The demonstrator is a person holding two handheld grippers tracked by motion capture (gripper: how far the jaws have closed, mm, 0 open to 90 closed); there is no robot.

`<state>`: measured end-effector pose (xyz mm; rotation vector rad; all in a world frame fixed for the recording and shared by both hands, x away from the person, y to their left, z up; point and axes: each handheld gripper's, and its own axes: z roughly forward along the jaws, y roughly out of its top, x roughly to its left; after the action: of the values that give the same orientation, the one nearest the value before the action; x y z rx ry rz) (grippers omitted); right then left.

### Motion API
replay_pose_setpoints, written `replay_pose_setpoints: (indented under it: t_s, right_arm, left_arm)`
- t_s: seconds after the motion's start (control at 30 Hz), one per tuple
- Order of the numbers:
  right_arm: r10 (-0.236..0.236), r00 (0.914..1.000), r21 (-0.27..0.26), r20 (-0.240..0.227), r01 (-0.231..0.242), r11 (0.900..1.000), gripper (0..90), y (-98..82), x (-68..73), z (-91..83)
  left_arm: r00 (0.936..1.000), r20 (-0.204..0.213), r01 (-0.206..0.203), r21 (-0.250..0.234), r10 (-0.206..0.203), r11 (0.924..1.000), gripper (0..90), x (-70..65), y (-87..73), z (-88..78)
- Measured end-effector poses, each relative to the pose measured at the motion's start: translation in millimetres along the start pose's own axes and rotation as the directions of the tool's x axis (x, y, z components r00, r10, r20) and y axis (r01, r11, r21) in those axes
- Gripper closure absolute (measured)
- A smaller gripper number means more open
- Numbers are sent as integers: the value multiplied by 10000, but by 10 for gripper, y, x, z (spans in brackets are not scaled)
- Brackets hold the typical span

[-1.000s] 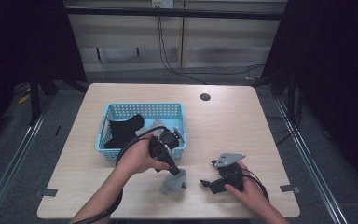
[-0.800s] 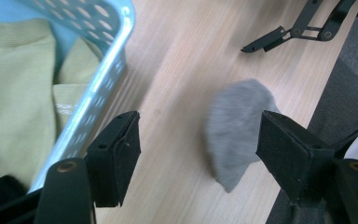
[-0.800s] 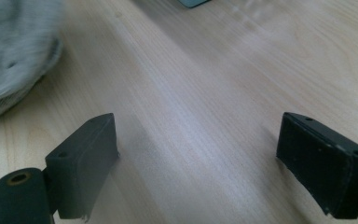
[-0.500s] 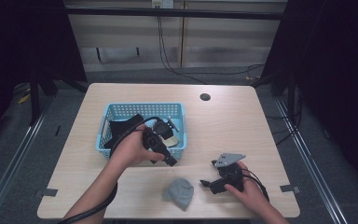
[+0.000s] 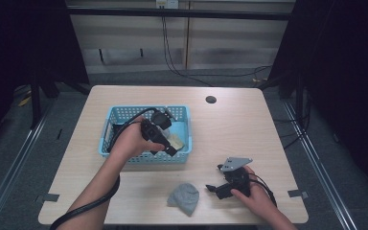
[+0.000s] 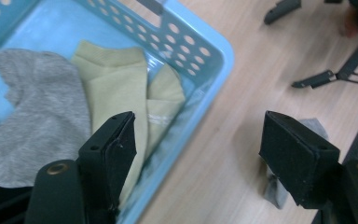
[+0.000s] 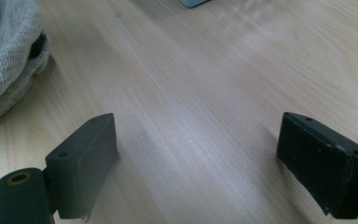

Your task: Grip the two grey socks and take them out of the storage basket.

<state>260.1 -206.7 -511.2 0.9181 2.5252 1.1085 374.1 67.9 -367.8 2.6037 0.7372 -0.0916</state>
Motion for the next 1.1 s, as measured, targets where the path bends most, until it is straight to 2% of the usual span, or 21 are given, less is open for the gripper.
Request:
replay_pose_setpoints:
  t_s: [0.03,0.33,0.63,0.7,0.8,0.83,0.87,0.93,1.07,1.1]
  right_arm:
    - [0,10000,2,-1,0,10000,117,0,0,0]
    - [1,10000,2,-2,-1,10000,118,0,0,0]
    - [-5,10000,0,-8,5,10000,117,0,1,0]
    - [-22,10000,-9,3,22,10000,118,0,-1,0]
    - [4,10000,3,-12,-4,10000,117,0,1,0]
    - [-24,10000,-12,1,24,10000,117,0,-1,0]
    - [-24,10000,-12,1,24,10000,117,0,-1,0]
    - [-8,10000,-6,-11,8,10000,117,0,0,0]
    - [20,10000,33,-13,-20,10000,117,0,3,-2]
    - [16,10000,13,-6,-16,10000,117,0,2,-1]
  left_arm:
    - [9997,-140,199,-122,-201,9997,263,56,4,4]
    - [9964,-523,659,-293,-673,9974,254,277,17,37]
    - [9867,-806,1374,-548,-1415,9890,252,505,23,179]
    - [9808,-1033,1595,-657,-1657,9850,252,585,1,241]
    - [9772,-1098,1742,-737,-1816,9819,252,640,-22,284]
    - [9712,-1300,1892,-873,-1995,9781,252,694,-48,323]
    - [9712,-1300,1892,-873,-1995,9781,252,694,-48,323]
    - [9642,-1429,2116,-930,-2233,9729,252,753,-85,363]
    - [9560,-1654,2314,-829,-2423,9693,248,831,-146,426]
    - [9504,-1832,2405,-800,-2515,9673,244,879,-189,459]
